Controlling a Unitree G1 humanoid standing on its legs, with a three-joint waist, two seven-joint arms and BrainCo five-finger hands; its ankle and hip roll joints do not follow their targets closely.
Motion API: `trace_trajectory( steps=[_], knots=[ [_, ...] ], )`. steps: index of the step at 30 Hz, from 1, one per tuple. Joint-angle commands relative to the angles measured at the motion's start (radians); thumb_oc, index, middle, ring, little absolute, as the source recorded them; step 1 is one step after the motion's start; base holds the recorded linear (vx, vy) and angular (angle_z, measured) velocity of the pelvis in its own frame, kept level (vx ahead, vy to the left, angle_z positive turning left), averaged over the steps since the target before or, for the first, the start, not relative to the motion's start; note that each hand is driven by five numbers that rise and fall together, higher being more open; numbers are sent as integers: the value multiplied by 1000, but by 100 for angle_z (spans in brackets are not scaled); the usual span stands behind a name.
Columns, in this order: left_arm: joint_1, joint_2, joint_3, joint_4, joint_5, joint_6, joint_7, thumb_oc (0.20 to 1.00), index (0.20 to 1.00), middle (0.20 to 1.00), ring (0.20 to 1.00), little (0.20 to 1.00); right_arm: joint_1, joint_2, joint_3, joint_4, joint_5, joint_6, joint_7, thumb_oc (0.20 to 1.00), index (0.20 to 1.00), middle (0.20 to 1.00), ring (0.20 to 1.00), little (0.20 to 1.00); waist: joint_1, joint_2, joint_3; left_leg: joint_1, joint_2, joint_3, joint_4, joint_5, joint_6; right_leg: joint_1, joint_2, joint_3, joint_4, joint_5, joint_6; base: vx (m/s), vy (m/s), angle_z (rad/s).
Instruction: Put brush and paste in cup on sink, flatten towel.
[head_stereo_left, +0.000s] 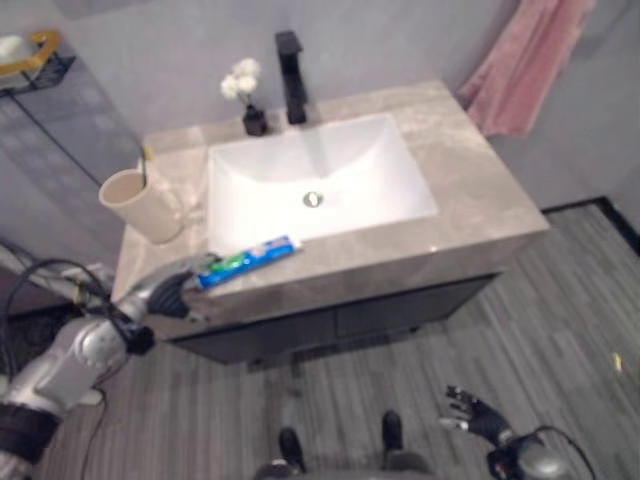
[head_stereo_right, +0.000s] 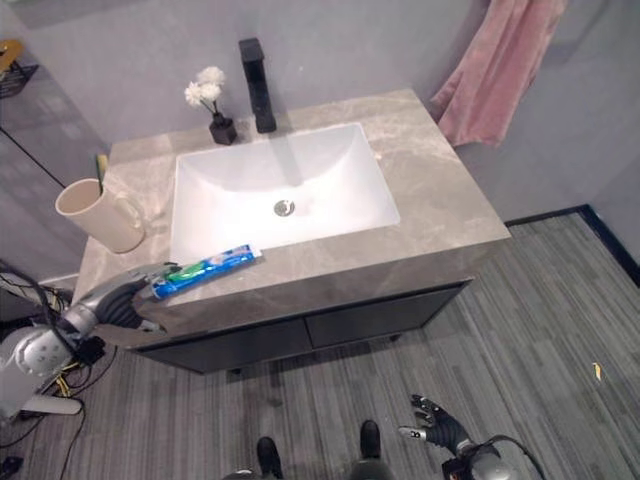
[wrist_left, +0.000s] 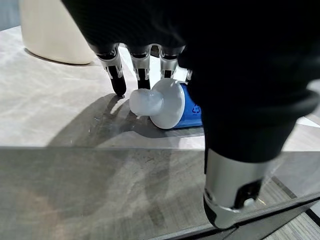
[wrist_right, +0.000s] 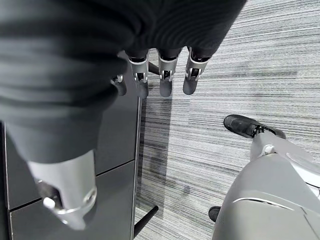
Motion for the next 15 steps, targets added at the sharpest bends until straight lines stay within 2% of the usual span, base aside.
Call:
trace_trajectory(
  steps=[1,2,3,5,9,13,15],
  knots=[
    [-15,-28,-41,62,50,17,-13,1000,1000,1000,1000,1000,-18,-2,-25,-42,-19,-18,-4,1000,1000,1000,1000,1000,-7,-45,10,6,49,-59,17,-59,-13,-32,-74,-41,6,29,52,0,0,0],
    [-17,-31,-42,62,53,18,-11,846,846,846,846,846,-19,-4,-25,-44,-20,-18,-6,1000,1000,1000,1000,1000,-7,-45,10,5,50,-58,17,-58,-14,-33,-73,-42,6,29,52,0,0,0],
    [-22,-36,-47,65,60,17,-7,583,583,583,583,583,-19,-7,-25,-47,-21,-18,-7,1000,1000,1000,1000,1000,-6,-46,8,4,51,-59,17,-57,-15,-34,-72,-43,6,27,51,0,0,0],
    [-30,-40,-53,69,56,18,-7,438,438,438,438,438,-22,-7,-21,-45,-23,-17,-8,1000,1000,1000,1000,1000,-6,-46,6,4,51,-61,17,-56,-15,-32,-71,-43,6,25,50,0,0,0],
    [-32,-47,-49,65,16,26,-22,322,322,322,322,322,-25,-10,-19,-50,-27,-15,-8,1000,1000,1000,1000,1000,-4,-44,5,7,52,-63,17,-57,-15,-27,-70,-44,6,23,49,0,0,0],
    [-21,-58,-46,64,-52,36,-55,297,297,297,297,297,-23,-15,-16,-51,-32,-11,-2,1000,1000,1000,1000,1000,-6,-40,2,10,51,-63,17,-57,-15,-23,-70,-43,6,23,49,0,0,0],
    [-18,-54,-43,55,-79,42,-67,225,225,225,225,225,-29,-17,-7,-45,-38,-6,3,1000,1000,1000,1000,1000,-5,-36,0,12,51,-64,17,-58,-15,-21,-71,-44,6,23,49,0,0,0]
  ],
)
